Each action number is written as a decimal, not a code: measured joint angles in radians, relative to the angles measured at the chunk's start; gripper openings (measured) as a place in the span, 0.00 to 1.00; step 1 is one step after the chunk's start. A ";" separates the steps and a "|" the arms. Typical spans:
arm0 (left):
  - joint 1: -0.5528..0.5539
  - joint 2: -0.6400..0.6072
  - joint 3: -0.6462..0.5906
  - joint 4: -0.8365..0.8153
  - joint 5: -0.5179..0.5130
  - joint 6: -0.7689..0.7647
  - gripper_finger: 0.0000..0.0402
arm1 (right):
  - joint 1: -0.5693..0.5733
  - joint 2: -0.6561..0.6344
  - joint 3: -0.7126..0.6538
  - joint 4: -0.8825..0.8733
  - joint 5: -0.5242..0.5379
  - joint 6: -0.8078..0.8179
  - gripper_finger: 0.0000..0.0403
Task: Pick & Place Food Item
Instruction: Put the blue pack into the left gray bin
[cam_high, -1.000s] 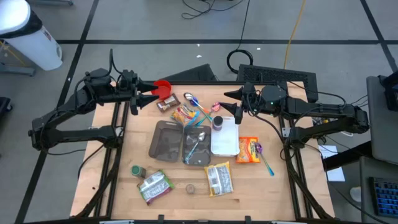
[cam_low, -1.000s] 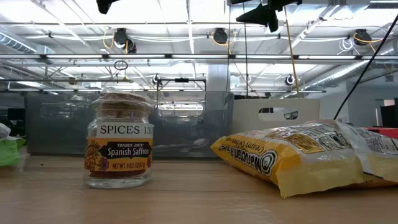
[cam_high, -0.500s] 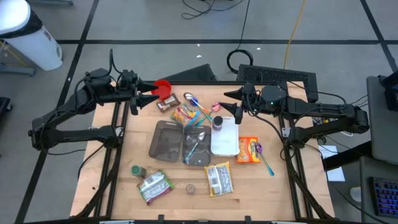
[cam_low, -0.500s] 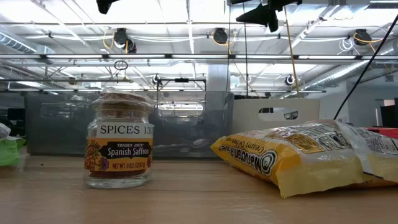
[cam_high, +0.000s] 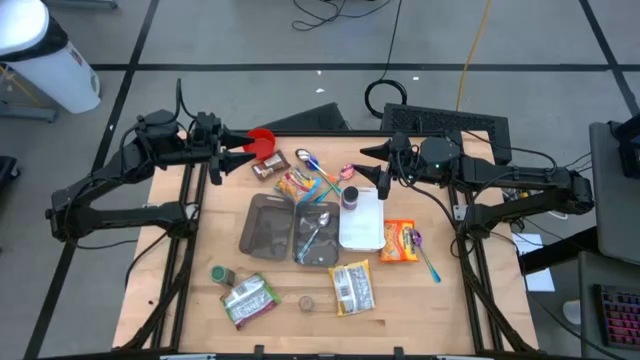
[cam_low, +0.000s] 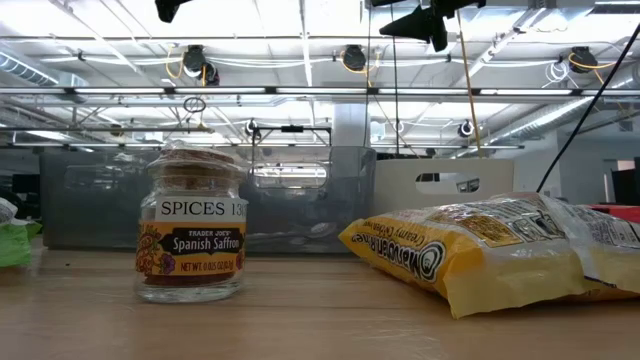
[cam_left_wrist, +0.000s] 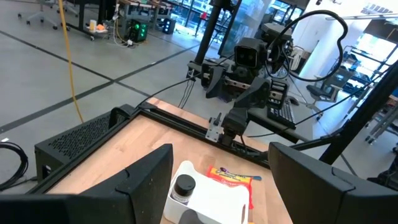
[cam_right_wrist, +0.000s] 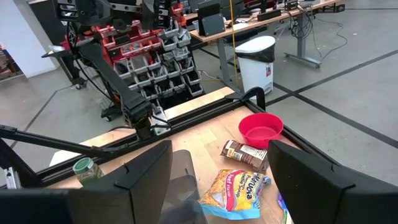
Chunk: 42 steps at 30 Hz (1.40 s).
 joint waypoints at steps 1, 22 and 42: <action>0.000 0.000 0.000 0.000 0.000 0.000 0.68 | 0.000 0.000 0.000 0.000 0.000 0.000 0.64; 0.000 0.001 -0.001 0.148 -0.083 -0.102 0.68 | 0.000 0.012 0.000 0.186 0.001 0.070 0.64; 0.000 0.015 -0.001 0.389 -0.098 -0.119 0.68 | -0.002 0.015 0.000 0.307 0.083 0.045 0.64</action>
